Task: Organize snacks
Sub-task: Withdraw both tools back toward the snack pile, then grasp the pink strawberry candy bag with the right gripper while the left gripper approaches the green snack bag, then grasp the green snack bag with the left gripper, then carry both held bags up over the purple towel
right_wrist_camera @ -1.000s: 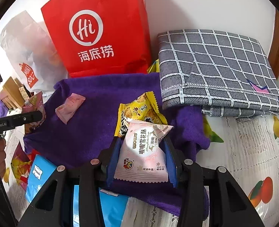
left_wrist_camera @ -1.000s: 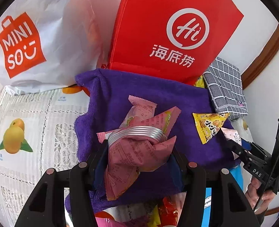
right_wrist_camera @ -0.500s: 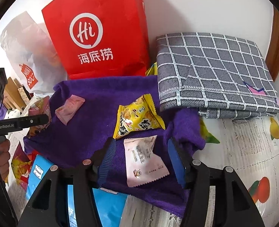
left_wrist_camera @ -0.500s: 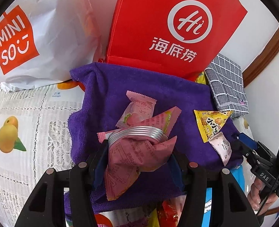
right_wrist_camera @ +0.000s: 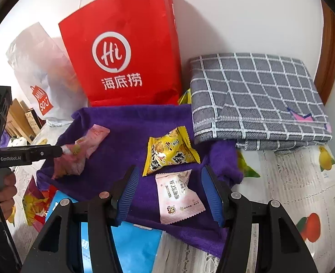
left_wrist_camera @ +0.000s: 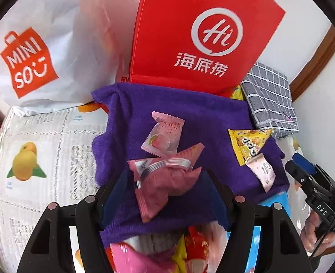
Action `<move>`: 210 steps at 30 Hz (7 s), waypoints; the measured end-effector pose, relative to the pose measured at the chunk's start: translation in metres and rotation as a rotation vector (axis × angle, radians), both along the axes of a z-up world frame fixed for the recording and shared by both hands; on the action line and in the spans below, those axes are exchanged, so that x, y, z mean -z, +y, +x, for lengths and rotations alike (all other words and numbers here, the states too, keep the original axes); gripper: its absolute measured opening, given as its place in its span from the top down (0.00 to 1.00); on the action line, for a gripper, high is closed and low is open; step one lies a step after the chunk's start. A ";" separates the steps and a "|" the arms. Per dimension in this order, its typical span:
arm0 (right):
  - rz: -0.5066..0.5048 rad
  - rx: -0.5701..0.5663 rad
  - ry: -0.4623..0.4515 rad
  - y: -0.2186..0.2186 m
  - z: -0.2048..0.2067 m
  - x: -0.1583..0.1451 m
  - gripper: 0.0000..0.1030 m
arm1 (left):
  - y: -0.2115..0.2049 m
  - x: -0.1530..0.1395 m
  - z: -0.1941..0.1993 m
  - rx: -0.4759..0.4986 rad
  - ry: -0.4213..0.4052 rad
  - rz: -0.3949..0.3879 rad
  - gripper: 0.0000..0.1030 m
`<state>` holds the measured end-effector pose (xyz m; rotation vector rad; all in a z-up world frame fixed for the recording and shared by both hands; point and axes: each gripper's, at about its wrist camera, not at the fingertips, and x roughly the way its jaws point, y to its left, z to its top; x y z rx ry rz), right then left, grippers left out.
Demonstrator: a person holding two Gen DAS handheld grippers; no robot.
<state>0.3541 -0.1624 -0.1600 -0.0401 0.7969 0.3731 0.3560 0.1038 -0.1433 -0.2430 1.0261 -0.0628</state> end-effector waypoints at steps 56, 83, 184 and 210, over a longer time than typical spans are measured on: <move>0.135 -0.028 0.097 -0.027 -0.198 0.022 0.95 | -0.011 0.003 -0.200 0.030 -0.046 -0.040 0.35; -0.136 -0.292 0.044 0.056 -0.191 0.073 0.35 | 0.005 0.010 -0.217 0.007 -0.046 -0.057 0.35; -0.119 0.013 -0.059 -0.043 -0.205 0.068 0.47 | -0.051 0.017 -0.239 0.060 -0.165 -0.107 0.61; -0.118 0.100 -0.084 -0.049 -0.178 -0.021 0.48 | -0.066 -0.063 -0.203 0.126 -0.219 -0.157 0.62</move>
